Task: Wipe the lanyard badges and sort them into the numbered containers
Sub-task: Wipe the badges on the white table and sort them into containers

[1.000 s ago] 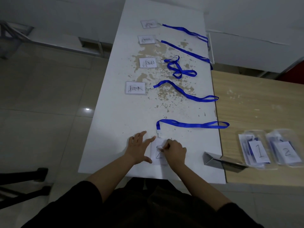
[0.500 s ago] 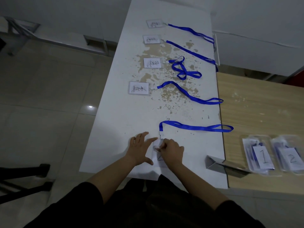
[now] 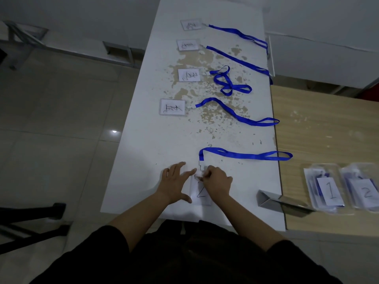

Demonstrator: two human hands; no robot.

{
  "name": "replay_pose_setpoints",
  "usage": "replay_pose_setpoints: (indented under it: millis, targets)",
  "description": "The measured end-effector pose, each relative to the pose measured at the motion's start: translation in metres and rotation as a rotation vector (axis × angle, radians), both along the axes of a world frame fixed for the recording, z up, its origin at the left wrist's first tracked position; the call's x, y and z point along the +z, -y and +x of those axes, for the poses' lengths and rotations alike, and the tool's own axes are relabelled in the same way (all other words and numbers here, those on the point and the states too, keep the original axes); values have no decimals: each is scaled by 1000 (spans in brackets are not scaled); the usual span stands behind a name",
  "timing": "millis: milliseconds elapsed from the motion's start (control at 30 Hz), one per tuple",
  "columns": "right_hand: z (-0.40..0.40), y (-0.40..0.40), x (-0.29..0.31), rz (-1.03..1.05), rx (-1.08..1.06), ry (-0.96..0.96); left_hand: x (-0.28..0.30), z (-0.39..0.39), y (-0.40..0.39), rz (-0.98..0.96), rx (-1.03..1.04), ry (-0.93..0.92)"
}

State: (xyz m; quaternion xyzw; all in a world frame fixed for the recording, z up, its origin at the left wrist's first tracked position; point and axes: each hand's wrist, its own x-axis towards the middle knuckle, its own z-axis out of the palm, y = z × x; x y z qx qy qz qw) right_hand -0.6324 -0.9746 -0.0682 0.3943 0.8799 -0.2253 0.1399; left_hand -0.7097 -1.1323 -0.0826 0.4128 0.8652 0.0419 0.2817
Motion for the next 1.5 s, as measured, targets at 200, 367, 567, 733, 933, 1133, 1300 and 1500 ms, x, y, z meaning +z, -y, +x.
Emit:
replay_pose_setpoints:
  millis: [200, 367, 567, 733, 933, 1133, 1300, 1500]
  targets:
    - [50, 24, -2, 7, 204, -12, 0, -2, -1, -3, -8, 11]
    - [29, 8, 3, -7, 55, -15, 0, -2, -1, -22, -15, 10]
    - [74, 7, -1, 24, 165, -42, -1, -3, -2, -27, -11, 17]
    - [74, -4, 1, -9, 96, -58, 1, -2, -3, -28, -5, 28]
    - [66, -8, -2, 27, 125, -47, 2, -2, -4, -37, -8, 19]
    - [27, -5, -4, -54, -50, -66, 3, 1, -4, -55, -1, 33]
    - [36, 4, -5, 1, 153, -67, 4, 1, -4, -47, -3, 28]
    - [11, -9, 1, -9, -89, -74, 4, 3, -4, -52, 4, 33]
